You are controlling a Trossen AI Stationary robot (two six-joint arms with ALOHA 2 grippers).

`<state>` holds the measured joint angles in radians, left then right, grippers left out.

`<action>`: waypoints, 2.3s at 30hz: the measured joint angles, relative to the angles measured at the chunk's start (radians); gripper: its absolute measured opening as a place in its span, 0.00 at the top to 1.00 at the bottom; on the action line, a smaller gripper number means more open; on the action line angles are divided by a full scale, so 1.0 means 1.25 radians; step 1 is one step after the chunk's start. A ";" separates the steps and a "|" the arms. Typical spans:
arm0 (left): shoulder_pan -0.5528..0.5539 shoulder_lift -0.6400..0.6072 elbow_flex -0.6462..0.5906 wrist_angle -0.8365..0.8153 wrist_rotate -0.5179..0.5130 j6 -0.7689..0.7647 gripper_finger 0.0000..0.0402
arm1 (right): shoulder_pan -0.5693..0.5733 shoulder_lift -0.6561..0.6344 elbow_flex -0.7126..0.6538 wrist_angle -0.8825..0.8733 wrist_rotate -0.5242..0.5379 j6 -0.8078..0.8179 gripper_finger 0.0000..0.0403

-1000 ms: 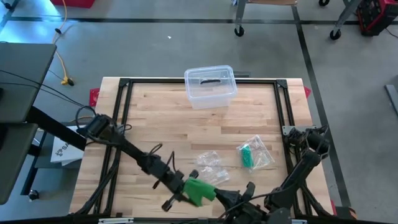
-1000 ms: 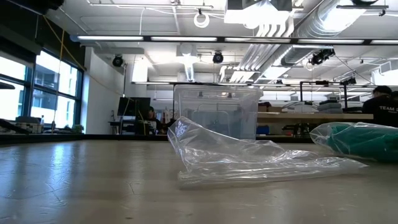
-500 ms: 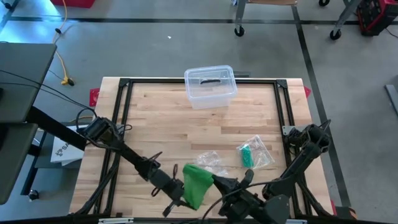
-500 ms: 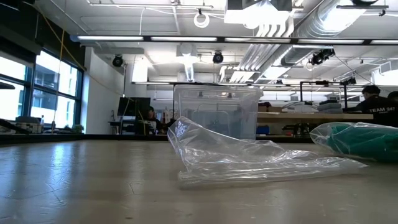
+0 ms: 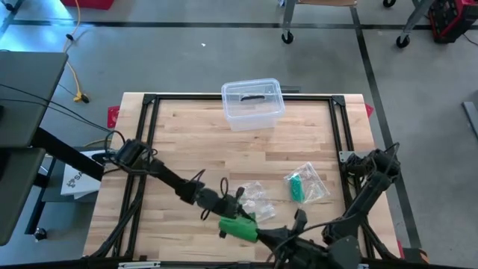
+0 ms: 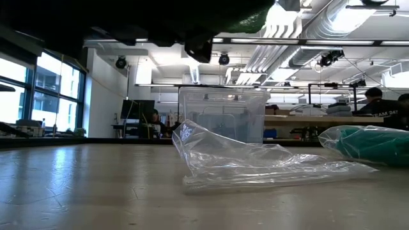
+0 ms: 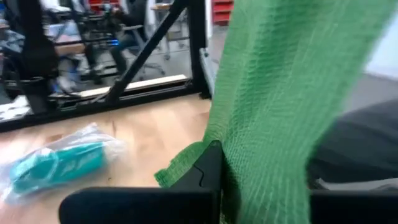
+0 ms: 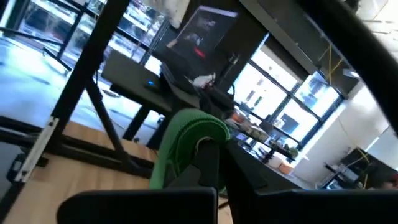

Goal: Roll bandage
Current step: Roll the green bandage

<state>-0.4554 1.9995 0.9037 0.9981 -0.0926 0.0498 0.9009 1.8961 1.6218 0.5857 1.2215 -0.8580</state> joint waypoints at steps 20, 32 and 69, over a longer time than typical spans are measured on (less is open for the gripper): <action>-0.255 -0.354 0.141 -0.240 0.325 0.098 1.00 | -0.121 -0.001 0.000 -0.510 0.253 0.262 1.00; -0.172 -0.530 0.147 -0.680 -0.100 0.046 1.00 | -0.103 0.000 0.000 -1.071 0.101 0.998 1.00; 0.297 -0.530 0.112 -1.119 -0.016 -0.238 1.00 | -0.252 0.000 -0.221 -1.430 -0.084 1.160 1.00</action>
<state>-0.0838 1.3365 1.0436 -0.4001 -0.1132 -0.2483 0.5858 1.8961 1.3461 -1.2012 1.1161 0.5915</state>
